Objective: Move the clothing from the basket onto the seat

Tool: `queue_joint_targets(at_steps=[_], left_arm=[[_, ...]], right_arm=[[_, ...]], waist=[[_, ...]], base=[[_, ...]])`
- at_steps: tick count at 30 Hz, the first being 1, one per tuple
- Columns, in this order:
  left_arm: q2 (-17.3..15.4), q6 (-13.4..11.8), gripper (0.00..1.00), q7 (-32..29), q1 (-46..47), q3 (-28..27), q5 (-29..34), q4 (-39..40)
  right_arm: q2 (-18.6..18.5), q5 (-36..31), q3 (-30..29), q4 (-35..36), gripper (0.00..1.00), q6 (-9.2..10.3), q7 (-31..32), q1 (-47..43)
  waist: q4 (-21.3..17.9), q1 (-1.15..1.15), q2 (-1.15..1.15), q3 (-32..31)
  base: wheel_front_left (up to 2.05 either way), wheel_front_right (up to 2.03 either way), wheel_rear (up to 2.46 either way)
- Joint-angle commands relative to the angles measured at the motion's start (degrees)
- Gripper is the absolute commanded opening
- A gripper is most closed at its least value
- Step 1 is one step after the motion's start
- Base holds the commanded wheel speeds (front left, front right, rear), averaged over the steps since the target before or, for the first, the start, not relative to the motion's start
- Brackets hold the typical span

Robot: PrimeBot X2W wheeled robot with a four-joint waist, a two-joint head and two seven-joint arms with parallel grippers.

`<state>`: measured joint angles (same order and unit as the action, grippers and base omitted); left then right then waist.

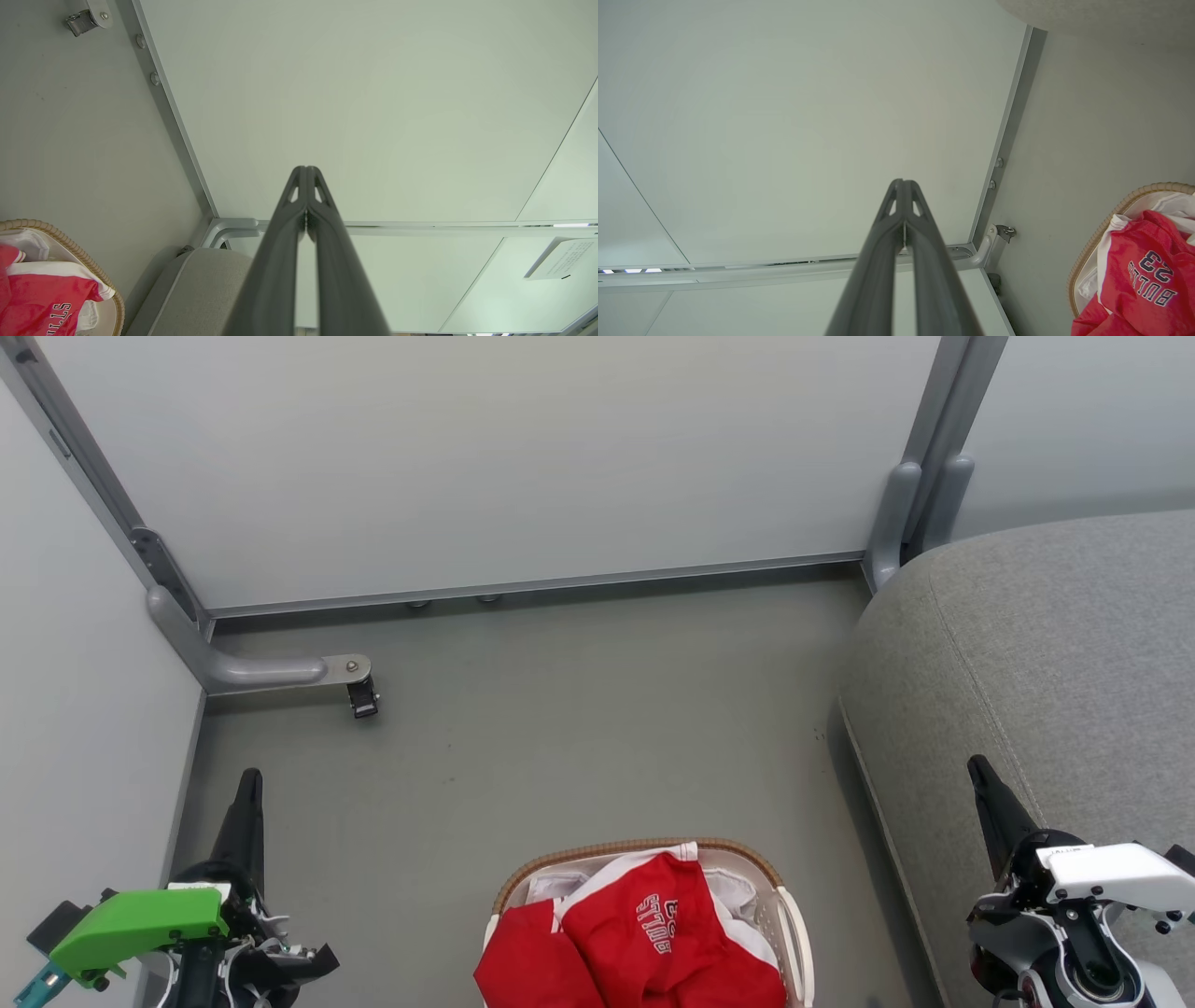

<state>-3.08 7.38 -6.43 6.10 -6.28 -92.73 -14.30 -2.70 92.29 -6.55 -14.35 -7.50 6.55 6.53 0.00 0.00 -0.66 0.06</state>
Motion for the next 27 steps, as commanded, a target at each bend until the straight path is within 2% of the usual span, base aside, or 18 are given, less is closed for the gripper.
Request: queue_joint_targets(at_steps=[1,17,18,27], left_arm=[[-0.04,0.26,0.00,-0.04,0.81,-0.23,0.31,0.04],[0.00,0.26,0.00,-0.07,0.82,-0.27,0.37,0.04],[0.06,-0.01,1.00,-0.01,-0.08,-0.01,0.02,-0.15],[0.40,-0.07,1.00,1.82,-1.78,1.96,0.88,-0.92]], right_arm=[[-0.35,0.16,-0.11,0.13,0.00,0.01,0.20,-0.03],[-0.35,0.16,-0.11,0.13,0.00,0.02,0.20,-0.03],[0.04,-0.03,0.04,-0.19,1.00,0.00,-0.04,-0.05],[0.47,-1.10,1.45,-1.12,1.00,0.02,-1.88,-1.24]], waist=[[0.00,0.00,0.66,0.00],[0.00,0.00,0.66,0.00],[0.00,0.00,0.00,0.00],[0.01,0.00,0.03,0.05]], base=[[0.00,0.00,0.00],[0.00,0.00,0.00],[0.00,0.00,0.00],[0.00,0.00,0.00]])
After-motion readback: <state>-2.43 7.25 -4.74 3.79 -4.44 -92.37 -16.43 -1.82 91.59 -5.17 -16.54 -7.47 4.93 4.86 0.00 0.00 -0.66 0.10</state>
